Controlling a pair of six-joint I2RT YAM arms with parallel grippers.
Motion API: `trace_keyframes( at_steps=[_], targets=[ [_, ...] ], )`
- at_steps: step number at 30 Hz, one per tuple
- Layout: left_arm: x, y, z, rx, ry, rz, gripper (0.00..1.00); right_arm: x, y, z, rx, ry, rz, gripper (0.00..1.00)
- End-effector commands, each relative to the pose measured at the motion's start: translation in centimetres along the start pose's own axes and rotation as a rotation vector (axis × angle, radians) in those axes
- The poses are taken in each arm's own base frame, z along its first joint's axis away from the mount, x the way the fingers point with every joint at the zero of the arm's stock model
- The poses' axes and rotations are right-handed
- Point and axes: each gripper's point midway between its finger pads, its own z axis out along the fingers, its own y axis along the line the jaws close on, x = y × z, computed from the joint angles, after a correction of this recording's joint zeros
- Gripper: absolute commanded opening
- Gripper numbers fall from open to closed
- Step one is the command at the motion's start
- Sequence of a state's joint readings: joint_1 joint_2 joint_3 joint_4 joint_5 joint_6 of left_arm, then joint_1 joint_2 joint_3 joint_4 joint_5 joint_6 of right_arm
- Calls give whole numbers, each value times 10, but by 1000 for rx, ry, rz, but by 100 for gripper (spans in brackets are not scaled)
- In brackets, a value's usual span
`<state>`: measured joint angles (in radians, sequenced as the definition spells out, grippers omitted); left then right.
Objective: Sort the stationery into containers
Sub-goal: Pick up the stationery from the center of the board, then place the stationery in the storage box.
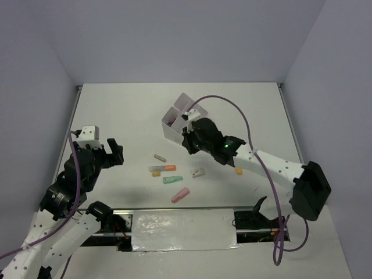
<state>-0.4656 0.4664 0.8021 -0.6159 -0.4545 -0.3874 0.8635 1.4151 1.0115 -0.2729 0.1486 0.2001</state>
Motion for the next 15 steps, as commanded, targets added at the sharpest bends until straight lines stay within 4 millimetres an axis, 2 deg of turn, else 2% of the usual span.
trace_keyframes(
  at_steps=[1, 2, 3, 4, 6, 7, 8, 9, 11, 12, 13, 15],
  targets=[
    [-11, -2, -1, 17, -49, 3, 99, -73, 12, -33, -184, -286, 74, 0],
    [-12, -2, -2, 20, -54, 2, 99, -107, 15, -46, -240, -449, 95, 0],
    [-12, -2, -2, 22, -56, 3, 99, -117, 9, -52, -275, -521, 116, 0],
    [-12, -3, -2, 26, -58, 2, 99, -135, 5, -69, -384, -649, 143, 0],
    [-12, -3, -2, 28, -56, 4, 99, -147, -2, -81, -469, -740, 165, 0],
    [-11, -3, -2, 28, -55, 4, 99, -161, -3, -88, -514, -810, 174, 0],
    [-12, -3, -2, 30, -56, 5, 99, -164, -9, -87, -533, -819, 169, 0],
    [-11, -4, -2, 31, -54, 6, 99, -177, -9, -91, -562, -837, 177, 0],
    [-11, -4, -1, 32, -52, 8, 99, -181, -9, -75, -618, -825, 179, 0],
    [-11, -4, -2, 32, -54, 8, 99, -181, -14, -59, -629, -797, 225, 0],
    [-11, -4, -2, 31, -54, 8, 99, -186, -13, -61, -656, -833, 214, 0],
    [-11, -3, -2, 30, -56, 7, 99, -180, -19, -52, -656, -828, 248, 0]
  ],
)
